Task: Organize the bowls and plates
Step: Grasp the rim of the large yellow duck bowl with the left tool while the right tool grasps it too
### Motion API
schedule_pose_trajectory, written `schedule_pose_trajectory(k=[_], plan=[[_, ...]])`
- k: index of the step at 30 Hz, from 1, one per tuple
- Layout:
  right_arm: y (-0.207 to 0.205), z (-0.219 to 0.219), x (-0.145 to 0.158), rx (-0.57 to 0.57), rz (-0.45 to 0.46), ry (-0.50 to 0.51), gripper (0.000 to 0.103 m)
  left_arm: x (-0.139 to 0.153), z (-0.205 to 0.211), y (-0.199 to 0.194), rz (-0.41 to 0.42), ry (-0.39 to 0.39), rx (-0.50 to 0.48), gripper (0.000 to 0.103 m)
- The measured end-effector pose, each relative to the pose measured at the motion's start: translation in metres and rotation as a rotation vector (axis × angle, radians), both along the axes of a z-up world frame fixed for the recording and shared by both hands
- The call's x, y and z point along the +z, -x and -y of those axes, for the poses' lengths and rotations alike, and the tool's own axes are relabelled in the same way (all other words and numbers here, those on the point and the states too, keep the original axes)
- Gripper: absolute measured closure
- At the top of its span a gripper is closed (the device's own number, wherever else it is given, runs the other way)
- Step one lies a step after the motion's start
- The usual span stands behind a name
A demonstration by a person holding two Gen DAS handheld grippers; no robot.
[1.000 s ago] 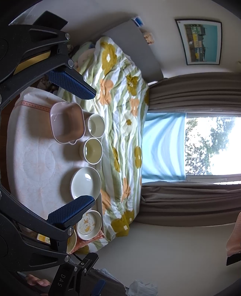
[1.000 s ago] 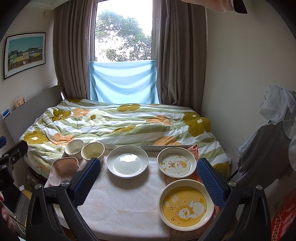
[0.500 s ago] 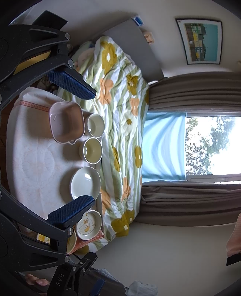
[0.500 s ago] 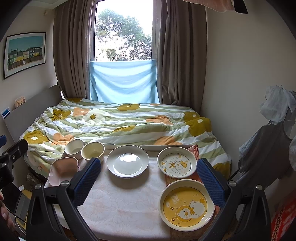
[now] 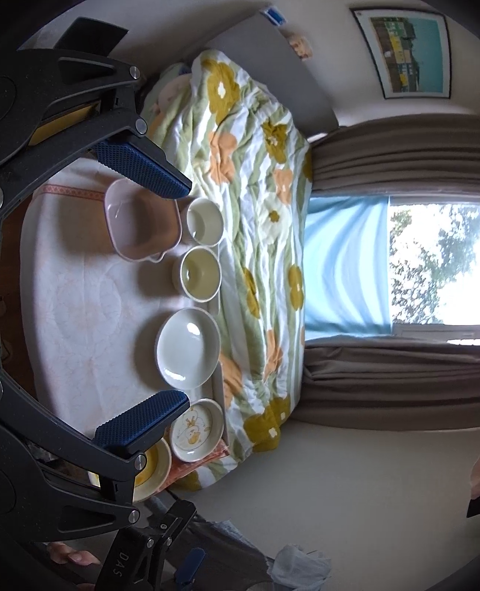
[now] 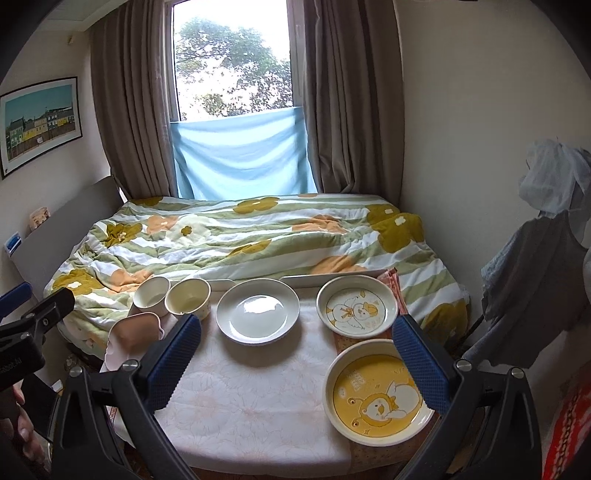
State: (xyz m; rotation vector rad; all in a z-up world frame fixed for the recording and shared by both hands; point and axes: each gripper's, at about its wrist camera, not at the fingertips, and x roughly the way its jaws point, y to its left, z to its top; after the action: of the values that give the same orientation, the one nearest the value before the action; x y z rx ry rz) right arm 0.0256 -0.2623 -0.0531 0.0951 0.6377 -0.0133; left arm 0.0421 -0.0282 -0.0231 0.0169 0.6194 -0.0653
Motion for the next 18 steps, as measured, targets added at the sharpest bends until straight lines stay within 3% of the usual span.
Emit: schedule_pose_trajectory(k=[7, 14, 18], plan=[[0.008, 0.058, -0.05, -0.114, -0.132, -0.096, 0.0, -0.054, 0.068, -0.043, -0.168, 0.02, -0.199, 0.0], [0.007, 0.143, -0.134, -0.163, -0.284, -0.268, 0.0, -0.14, 0.16, -0.087, -0.385, 0.041, -0.347, 0.0], [0.004, 0.177, -0.178, -0.152, -0.353, -0.365, 0.012, -0.188, 0.201, -0.112, -0.484, 0.042, -0.388, 0.0]])
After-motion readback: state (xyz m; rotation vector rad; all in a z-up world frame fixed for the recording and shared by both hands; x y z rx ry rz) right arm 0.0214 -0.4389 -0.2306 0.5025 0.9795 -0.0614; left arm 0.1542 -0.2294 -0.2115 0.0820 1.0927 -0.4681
